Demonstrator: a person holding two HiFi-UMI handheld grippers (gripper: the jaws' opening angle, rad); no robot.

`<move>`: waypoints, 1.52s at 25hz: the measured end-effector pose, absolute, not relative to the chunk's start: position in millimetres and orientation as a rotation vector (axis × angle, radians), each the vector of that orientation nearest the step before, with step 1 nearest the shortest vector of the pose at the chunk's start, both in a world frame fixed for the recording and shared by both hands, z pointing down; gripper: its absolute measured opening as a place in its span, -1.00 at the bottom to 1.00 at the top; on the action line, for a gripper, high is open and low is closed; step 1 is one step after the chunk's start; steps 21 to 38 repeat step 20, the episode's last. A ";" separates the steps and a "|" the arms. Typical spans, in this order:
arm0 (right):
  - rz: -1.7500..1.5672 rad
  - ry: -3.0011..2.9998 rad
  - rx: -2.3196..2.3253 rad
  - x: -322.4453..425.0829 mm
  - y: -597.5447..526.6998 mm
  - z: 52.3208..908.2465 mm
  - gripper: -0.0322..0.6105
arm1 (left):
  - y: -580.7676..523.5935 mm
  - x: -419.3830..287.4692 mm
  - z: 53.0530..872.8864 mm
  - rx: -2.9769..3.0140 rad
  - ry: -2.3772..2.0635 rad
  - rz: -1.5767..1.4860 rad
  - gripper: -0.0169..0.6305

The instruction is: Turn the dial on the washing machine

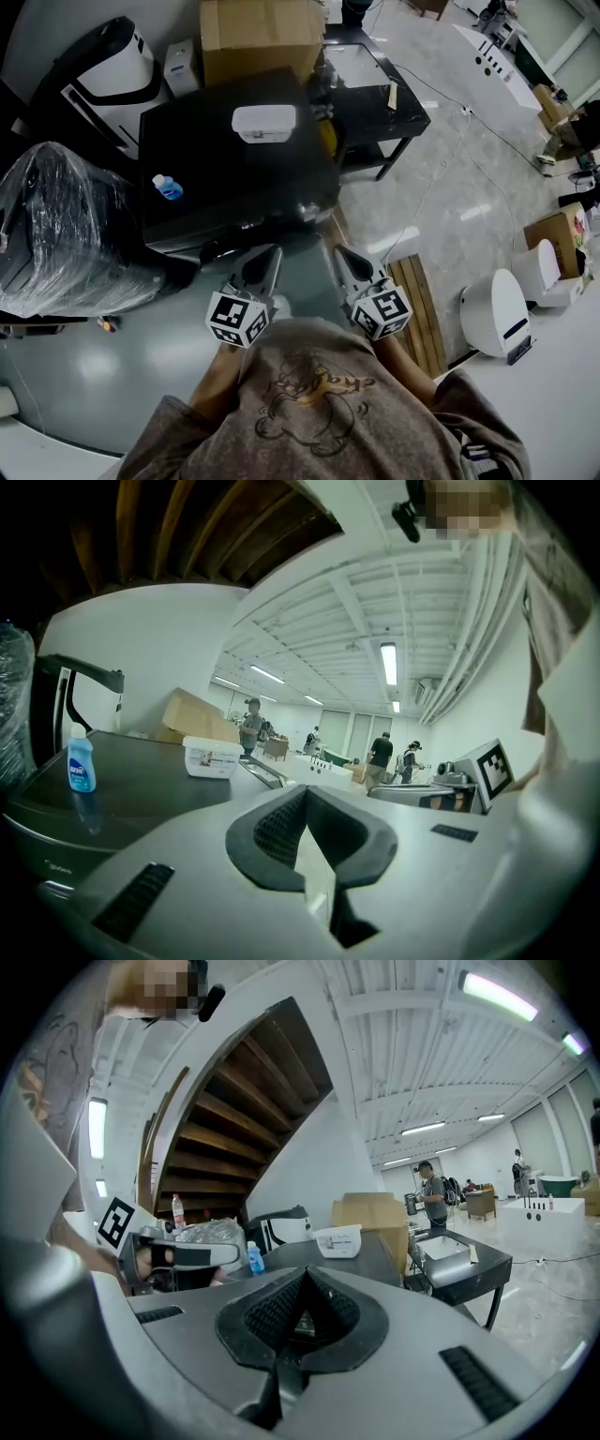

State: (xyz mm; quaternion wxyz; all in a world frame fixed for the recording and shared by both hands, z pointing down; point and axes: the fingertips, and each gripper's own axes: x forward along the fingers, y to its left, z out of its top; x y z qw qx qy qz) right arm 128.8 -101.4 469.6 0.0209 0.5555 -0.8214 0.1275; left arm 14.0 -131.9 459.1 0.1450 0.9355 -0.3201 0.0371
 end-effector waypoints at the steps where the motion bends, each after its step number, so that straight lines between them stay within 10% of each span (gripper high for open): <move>1: 0.398 -2.546 1.725 129.1 -101.5 469.8 -0.90 | -131.1 13.4 459.6 2.694 -0.924 0.108 -0.95; 38: 0.401 -2.559 1.704 129.4 -107.2 475.2 -0.90 | -125.0 5.7 457.9 2.684 -0.948 0.132 -0.95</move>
